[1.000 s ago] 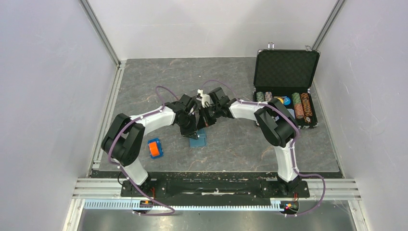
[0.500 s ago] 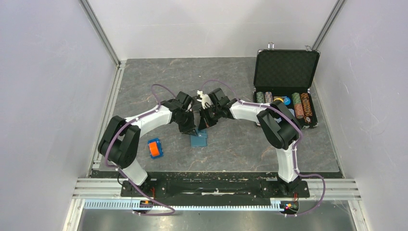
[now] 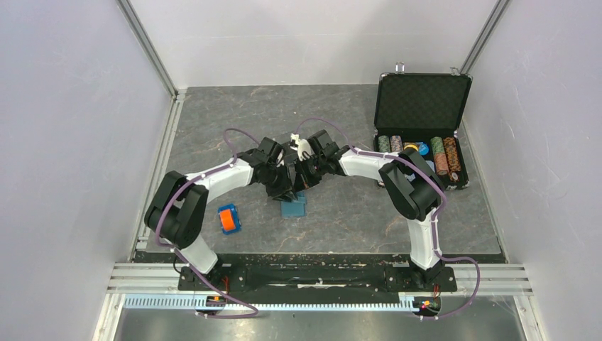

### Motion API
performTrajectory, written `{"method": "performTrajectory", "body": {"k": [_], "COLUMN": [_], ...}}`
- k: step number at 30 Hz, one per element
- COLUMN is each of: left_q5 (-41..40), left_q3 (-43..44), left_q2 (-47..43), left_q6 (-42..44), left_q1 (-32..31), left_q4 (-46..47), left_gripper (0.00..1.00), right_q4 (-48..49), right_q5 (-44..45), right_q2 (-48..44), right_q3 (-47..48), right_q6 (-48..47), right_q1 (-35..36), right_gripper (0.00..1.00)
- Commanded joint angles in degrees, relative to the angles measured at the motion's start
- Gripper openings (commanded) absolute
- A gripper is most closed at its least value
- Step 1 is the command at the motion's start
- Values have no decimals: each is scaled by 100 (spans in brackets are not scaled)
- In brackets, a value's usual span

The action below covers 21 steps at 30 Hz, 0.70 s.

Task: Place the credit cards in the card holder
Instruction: Close the card holder at the center of the board.

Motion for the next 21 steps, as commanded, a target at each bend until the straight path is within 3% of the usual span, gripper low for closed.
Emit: {"method": "performTrajectory", "body": {"k": [1,6,21], "left_q5": [288,328,169], "left_q3": [-191,-244,-244], "left_q2": [-234,-129,66], "left_q6": [-293,-300,-230], "left_q1": [29,38,38], "left_q4": [494,552,518], "left_gripper": [37,37,2], "right_q4": [-674,-659,-642], "right_q5": [509,456,362], "right_q2": [175,190,219], "right_q3": [-181,-182,-164], "right_q6": [-253,-257,-255], "right_q1": [-34,-33,-33], "right_gripper": [0,0,0]}}
